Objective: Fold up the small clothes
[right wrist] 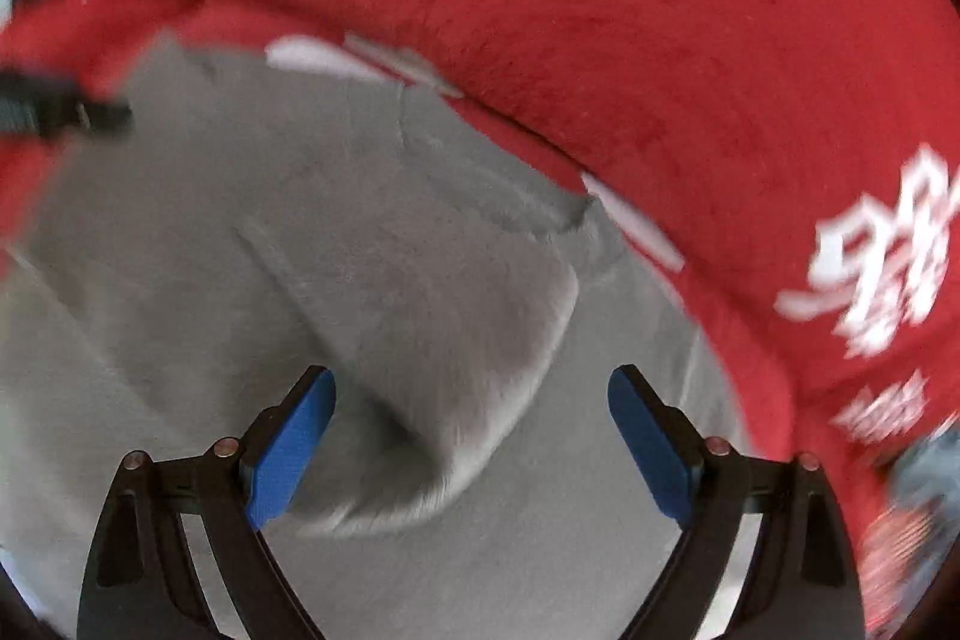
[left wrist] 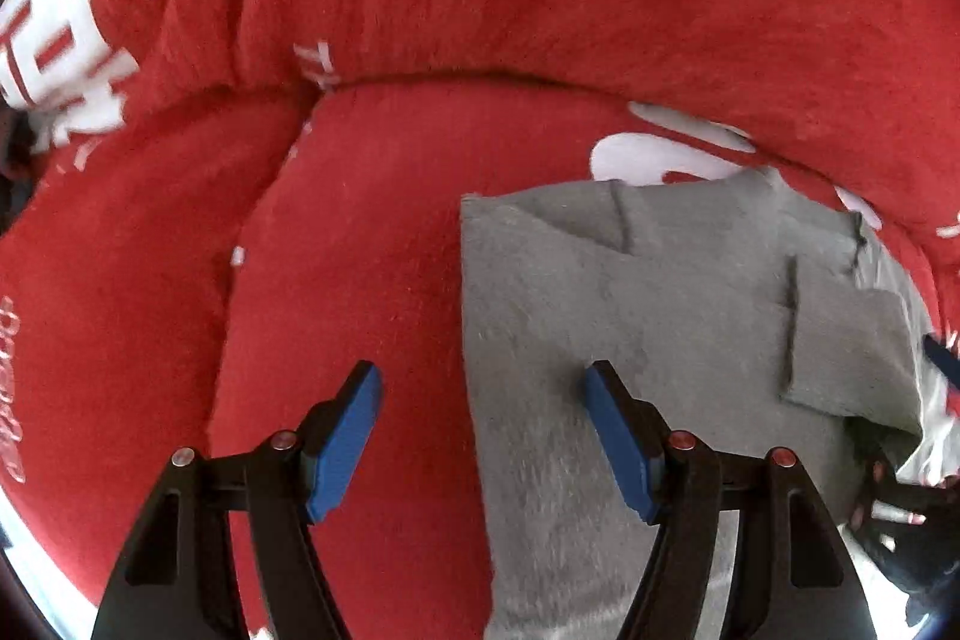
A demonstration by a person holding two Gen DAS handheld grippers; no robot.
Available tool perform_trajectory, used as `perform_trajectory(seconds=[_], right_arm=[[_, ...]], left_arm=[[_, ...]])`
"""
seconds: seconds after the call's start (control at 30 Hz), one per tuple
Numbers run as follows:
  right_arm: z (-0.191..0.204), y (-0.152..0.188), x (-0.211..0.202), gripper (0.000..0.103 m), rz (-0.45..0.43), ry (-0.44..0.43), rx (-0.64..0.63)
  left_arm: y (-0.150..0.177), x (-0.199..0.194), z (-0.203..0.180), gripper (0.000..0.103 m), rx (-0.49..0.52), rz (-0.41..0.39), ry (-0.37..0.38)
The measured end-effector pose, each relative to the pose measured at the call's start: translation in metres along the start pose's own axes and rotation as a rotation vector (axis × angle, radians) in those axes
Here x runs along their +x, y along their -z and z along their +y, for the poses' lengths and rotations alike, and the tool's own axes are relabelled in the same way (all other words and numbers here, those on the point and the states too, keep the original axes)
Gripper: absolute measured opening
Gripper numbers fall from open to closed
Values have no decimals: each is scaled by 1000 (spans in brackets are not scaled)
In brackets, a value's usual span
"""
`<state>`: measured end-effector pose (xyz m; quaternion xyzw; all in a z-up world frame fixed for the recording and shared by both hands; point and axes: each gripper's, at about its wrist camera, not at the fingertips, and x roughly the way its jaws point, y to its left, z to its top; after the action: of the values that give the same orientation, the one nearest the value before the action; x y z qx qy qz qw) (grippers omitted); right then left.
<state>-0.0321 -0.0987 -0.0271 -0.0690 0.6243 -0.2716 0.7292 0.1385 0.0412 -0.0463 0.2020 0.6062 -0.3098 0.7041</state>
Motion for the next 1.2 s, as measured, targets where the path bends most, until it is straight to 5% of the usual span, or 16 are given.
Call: perform_trajectory(seconds=[0.03, 0.07, 0.2, 0.27, 0.33, 0.43, 0.47, 0.57, 0.67, 0.73, 0.87, 0.97, 1.0, 1.2], right_arm=[[-4, -1, 1, 42, -8, -2, 13], [-15, -1, 1, 27, -12, -13, 66], [-90, 31, 0, 22, -25, -223, 523], [-130, 73, 13, 36, 1, -378, 865], [-150, 117, 26, 77, 47, -489, 1136], [-154, 162, 21, 77, 49, -599, 1360], [-151, 165, 15, 77, 46, -628, 1369], [-108, 153, -9, 77, 47, -835, 1312], [-31, 112, -15, 77, 124, -1095, 1230], [12, 83, -14, 74, 153, -1171, 1183], [66, 49, -3, 62, 165, -1231, 1213], [73, 42, 3, 26, 151, -1210, 1261], [75, 39, 5, 6, 153, -1207, 1262], [86, 17, 1, 6, 122, -1256, 1204]], left_arm=[[-2, 4, 3, 71, -19, 9, 18], [-4, 6, 5, 71, -33, 14, 34], [-7, 12, 6, 71, -43, 33, 67], [-11, 14, 6, 71, -35, 45, 78], [-15, 15, 6, 71, -21, 56, 91], [-20, 15, 6, 71, -3, 61, 120], [-21, 15, 6, 71, 3, 60, 130], [-19, 14, 5, 47, 35, 54, 175], [-21, 11, 3, 34, 51, 61, 193], [-24, 11, 6, 27, 58, 69, 214], [-29, 9, 16, 15, 67, 70, 251], [-30, 8, 22, 14, 71, 71, 273], [-31, 7, 23, 13, 75, 71, 279], [-39, 5, 45, 10, 81, 69, 266]])
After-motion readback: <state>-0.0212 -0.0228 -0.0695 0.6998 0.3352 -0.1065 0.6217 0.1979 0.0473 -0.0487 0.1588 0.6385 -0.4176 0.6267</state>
